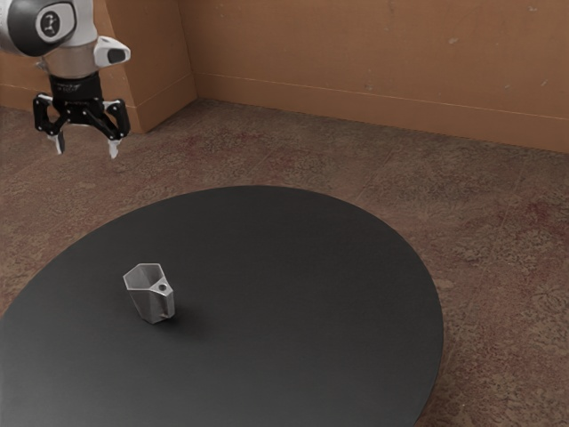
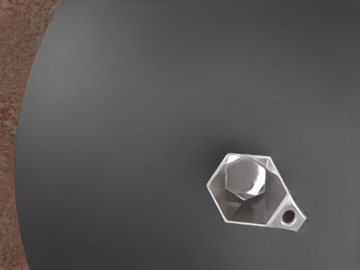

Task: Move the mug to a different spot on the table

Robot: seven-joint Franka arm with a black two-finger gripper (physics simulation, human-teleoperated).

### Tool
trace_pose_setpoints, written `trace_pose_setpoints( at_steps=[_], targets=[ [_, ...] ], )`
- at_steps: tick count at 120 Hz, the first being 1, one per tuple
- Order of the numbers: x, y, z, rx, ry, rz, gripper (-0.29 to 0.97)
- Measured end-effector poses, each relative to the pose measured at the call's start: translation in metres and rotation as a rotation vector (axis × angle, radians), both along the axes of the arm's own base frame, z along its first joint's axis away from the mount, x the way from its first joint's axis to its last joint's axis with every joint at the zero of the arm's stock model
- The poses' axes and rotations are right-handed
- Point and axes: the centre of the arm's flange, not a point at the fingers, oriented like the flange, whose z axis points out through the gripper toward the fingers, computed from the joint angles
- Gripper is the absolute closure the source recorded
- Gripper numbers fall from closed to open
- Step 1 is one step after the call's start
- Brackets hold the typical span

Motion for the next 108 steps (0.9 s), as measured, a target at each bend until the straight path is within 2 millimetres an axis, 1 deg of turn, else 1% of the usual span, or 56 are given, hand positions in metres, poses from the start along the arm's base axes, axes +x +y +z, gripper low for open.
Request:
trace_pose_setpoints(
  at_steps=[11, 17, 23, 28, 32, 40, 46, 59, 68, 75, 84, 97, 108],
  targets=[
    [0.001, -0.003, 0.001, -0.001, -0.008, -0.014, 0.0],
    [-0.002, -0.003, 0.005, -0.003, -0.018, -0.019, 0.0],
    [-0.006, -0.005, -0.002, -0.012, -0.005, -0.025, 0.0],
    [-0.012, -0.01, -0.006, -0.019, -0.003, -0.037, 0.0],
    [-0.018, -0.017, -0.019, -0.029, 0.008, -0.042, 0.0],
    [-0.029, -0.033, -0.056, -0.062, 0.029, -0.027, 0.0],
    [-0.037, -0.053, -0.081, -0.081, 0.033, -0.01, 0.0],
    [-0.046, -0.084, -0.119, -0.109, 0.011, 0.069, 0.0],
    [-0.05, -0.097, -0.144, -0.131, -0.008, 0.157, 0.0],
    [-0.049, -0.103, -0.156, -0.146, -0.033, 0.234, 0.0],
    [-0.041, -0.108, -0.174, -0.164, -0.048, 0.339, 0.0],
    [-0.032, -0.111, -0.186, -0.19, -0.074, 0.481, 0.0],
    [-0.033, -0.11, -0.202, -0.22, -0.072, 0.608, 0.0]
  ],
)
